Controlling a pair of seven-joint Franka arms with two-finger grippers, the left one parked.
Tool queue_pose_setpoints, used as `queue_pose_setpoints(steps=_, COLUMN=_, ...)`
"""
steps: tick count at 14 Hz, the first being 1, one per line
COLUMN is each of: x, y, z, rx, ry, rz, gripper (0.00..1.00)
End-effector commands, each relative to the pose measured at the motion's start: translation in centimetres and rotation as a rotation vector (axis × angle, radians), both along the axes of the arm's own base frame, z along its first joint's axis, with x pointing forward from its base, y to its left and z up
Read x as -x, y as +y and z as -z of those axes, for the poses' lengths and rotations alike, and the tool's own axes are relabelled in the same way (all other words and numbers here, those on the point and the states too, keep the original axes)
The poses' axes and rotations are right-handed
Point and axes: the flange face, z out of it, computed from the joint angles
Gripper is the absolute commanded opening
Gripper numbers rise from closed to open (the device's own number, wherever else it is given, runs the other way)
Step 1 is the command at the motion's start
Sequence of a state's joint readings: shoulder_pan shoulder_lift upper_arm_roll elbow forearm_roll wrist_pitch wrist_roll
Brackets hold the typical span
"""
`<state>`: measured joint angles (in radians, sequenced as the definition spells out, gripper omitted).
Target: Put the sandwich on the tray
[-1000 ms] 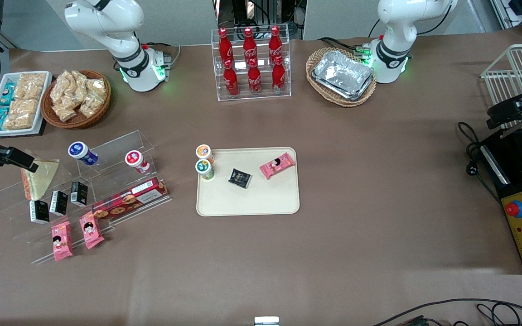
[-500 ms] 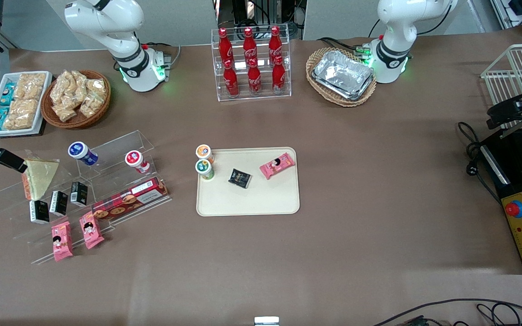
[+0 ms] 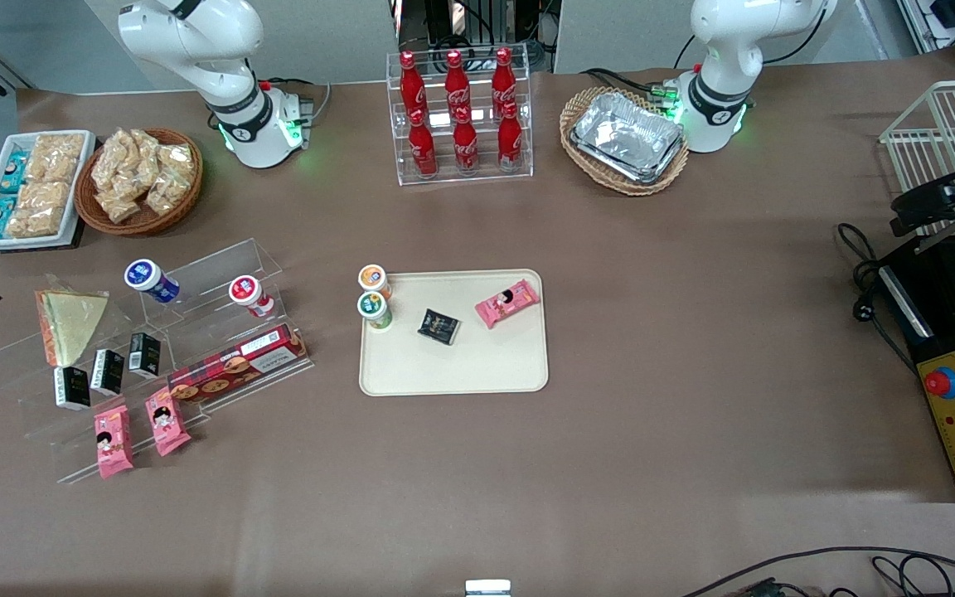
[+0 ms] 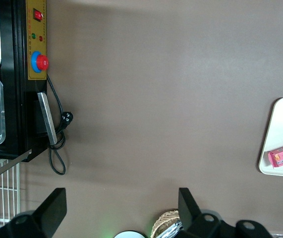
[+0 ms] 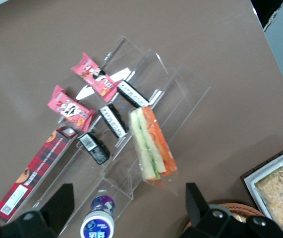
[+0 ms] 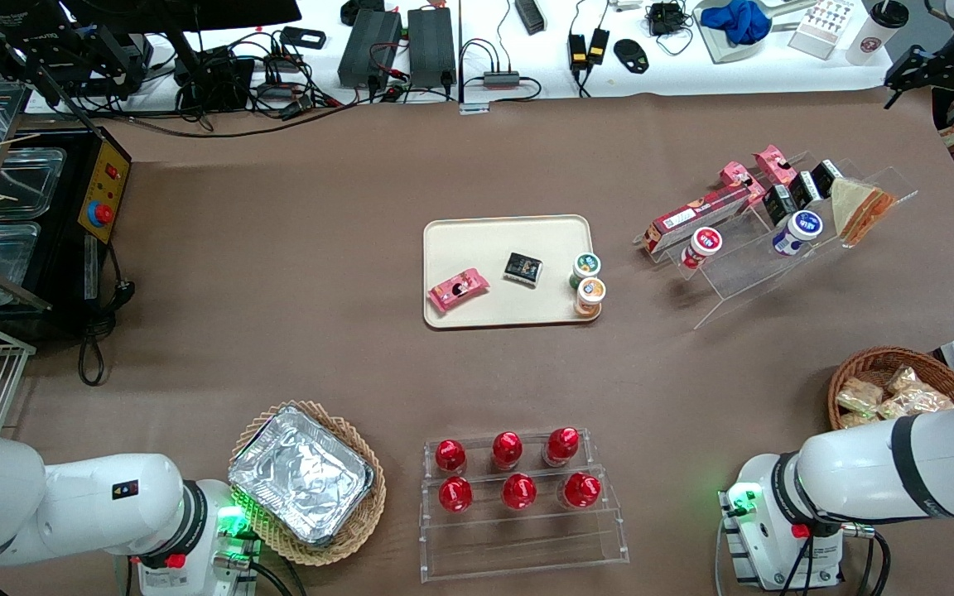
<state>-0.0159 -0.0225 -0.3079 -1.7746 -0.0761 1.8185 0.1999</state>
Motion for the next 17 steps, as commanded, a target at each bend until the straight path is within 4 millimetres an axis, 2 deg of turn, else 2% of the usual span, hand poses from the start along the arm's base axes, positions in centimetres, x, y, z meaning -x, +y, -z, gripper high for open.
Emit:
queue_pose_setpoints(steps=1, x=0.5, y=-1.8, z=0.4, rx=0.006, ry=0.007, rz=0.036, gripper=1.0)
queue_pose_setpoints(steps=5, x=1.7, y=-6.1, z=1.2, rx=0.017, ry=-0.006, rz=0.049, gripper=1.0)
queue_pose_setpoints(steps=8, x=2.4, y=-8.3, z=2.4, rx=0.017, ry=0.003, rz=0.073, gripper=1.0)
queue_pose_setpoints(steps=13, x=1.7, y=-9.4, z=6.2, rx=-0.065, ry=0.032, rz=0.119, gripper=1.0)
queue_pose_setpoints(steps=17, x=0.9, y=-8.1, z=7.4, rx=-0.124, ry=0.027, rz=0.113, gripper=1.0)
